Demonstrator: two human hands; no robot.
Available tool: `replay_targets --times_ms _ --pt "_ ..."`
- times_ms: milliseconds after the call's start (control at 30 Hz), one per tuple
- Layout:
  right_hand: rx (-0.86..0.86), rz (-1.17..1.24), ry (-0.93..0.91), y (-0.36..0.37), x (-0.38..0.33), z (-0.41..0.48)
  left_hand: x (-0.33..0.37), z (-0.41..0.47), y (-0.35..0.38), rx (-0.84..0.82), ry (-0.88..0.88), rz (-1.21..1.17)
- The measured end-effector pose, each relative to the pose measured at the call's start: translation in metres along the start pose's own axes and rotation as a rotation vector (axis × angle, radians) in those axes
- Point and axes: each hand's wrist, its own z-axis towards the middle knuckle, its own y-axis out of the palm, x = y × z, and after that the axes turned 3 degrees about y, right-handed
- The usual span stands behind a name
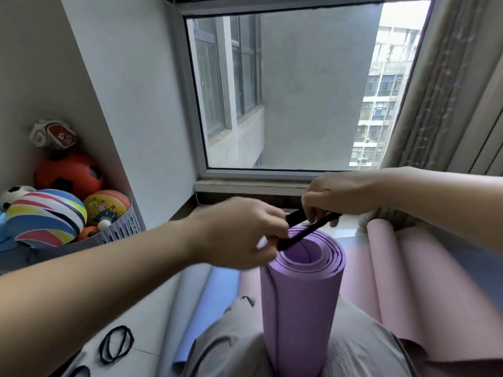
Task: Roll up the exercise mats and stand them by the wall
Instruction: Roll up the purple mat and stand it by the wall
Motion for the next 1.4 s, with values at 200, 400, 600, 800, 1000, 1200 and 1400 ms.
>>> replay_targets --times_ms 200,400,600,800,1000,1200,1400 --pt "-0.002 -0.579 -0.158 0.005 -0.015 0.007 0.038 0.028 0.006 -0.226 0.069 0.069" --pt "-0.121 -0.437 -0.033 0.002 -0.012 -0.008 -0.01 0.033 -0.025 -0.666 -0.826 -0.071" --pt "-0.109 -0.426 -0.052 0.031 -0.003 -0.051 0.03 0.007 -0.005 -0.829 -0.581 0.294" --pt "0.077 -0.263 -0.022 0.064 0.029 -0.049 0.01 -0.011 0.024 -0.574 -0.686 0.148" --pt "0.002 -0.139 0.02 0.068 0.056 -0.008 -0.03 0.003 0.036 -0.597 -0.698 -0.079" --pt "-0.164 -0.02 -0.077 0.068 0.068 0.016 -0.054 0.009 0.049 -0.701 -0.705 -0.307" --pt "-0.239 -0.009 -0.049 0.13 0.094 0.021 -0.039 -0.017 0.104 -0.773 -0.719 -0.34"
